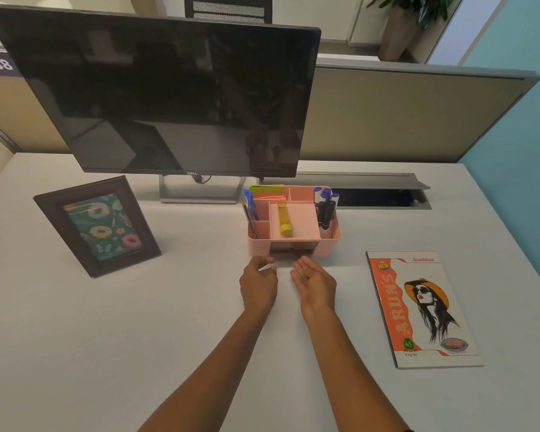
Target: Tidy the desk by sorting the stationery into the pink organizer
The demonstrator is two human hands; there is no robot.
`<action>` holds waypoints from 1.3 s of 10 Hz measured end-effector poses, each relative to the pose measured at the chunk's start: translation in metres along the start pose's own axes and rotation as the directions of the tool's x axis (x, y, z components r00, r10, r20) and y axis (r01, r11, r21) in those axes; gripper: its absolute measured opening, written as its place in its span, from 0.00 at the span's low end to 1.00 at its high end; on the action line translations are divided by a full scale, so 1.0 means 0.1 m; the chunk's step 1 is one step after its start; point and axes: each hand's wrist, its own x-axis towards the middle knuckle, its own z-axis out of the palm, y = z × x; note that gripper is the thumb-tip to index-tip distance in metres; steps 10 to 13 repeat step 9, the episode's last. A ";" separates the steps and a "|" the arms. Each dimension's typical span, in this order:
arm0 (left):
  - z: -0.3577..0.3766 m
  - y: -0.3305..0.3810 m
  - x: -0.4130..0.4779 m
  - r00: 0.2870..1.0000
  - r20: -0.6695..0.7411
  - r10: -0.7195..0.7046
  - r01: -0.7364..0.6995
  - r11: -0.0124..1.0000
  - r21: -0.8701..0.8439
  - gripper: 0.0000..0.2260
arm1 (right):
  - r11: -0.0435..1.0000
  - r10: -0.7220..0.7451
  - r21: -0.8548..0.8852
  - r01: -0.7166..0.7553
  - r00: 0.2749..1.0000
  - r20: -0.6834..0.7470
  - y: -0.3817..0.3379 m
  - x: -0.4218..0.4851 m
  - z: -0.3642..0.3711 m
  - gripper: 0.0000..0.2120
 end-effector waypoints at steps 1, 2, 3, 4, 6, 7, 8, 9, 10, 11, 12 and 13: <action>-0.01 0.02 0.03 1.000 -0.005 0.011 -0.011 1.000 0.019 0.08 | 1.000 -0.027 0.001 0.027 1.000 0.007 -0.02 0.02 0.01 0.14; -0.02 0.02 0.05 1.000 -0.005 0.011 -0.011 1.000 0.026 0.08 | 0.999 -0.032 -0.001 0.032 0.999 0.006 -0.02 0.05 0.01 0.13; -0.02 0.02 0.05 1.000 -0.005 0.008 -0.007 0.999 0.034 0.08 | 0.999 -0.035 -0.011 0.035 0.999 0.007 -0.01 0.05 0.01 0.14; -0.02 0.01 0.03 1.000 0.004 0.027 -0.027 0.999 0.047 0.08 | 0.998 -0.046 -0.030 0.047 0.999 0.013 0.01 0.05 0.01 0.14; -0.03 0.01 -0.10 0.992 0.047 0.120 -0.125 0.984 0.125 0.08 | 0.989 -0.091 -0.113 0.092 0.996 0.017 0.05 -0.01 0.01 0.12; -0.04 0.00 -0.19 0.983 0.084 0.164 -0.178 0.964 0.198 0.10 | 0.935 -0.211 -0.287 0.207 0.977 0.016 0.10 -0.09 0.00 0.10; -0.06 -0.01 -0.26 0.964 0.124 0.233 -0.261 0.911 0.319 0.13 | 0.720 -0.372 -0.595 0.357 0.923 0.103 0.14 -0.19 -0.03 0.13; -0.11 -0.03 -0.34 0.925 0.151 0.350 -0.381 0.835 0.398 0.17 | 0.535 -0.436 -0.735 0.417 0.881 0.182 0.19 -0.33 -0.07 0.15; -0.11 -0.03 -0.34 0.925 0.151 0.350 -0.381 0.835 0.398 0.17 | 0.535 -0.436 -0.735 0.417 0.881 0.182 0.19 -0.33 -0.07 0.15; -0.11 -0.03 -0.34 0.925 0.151 0.350 -0.381 0.835 0.398 0.17 | 0.535 -0.436 -0.735 0.417 0.881 0.182 0.19 -0.33 -0.07 0.15; -0.11 -0.03 -0.34 0.925 0.151 0.350 -0.381 0.835 0.398 0.17 | 0.535 -0.436 -0.735 0.417 0.881 0.182 0.19 -0.33 -0.07 0.15; -0.11 -0.03 -0.34 0.925 0.151 0.350 -0.381 0.835 0.398 0.17 | 0.535 -0.436 -0.735 0.417 0.881 0.182 0.19 -0.33 -0.07 0.15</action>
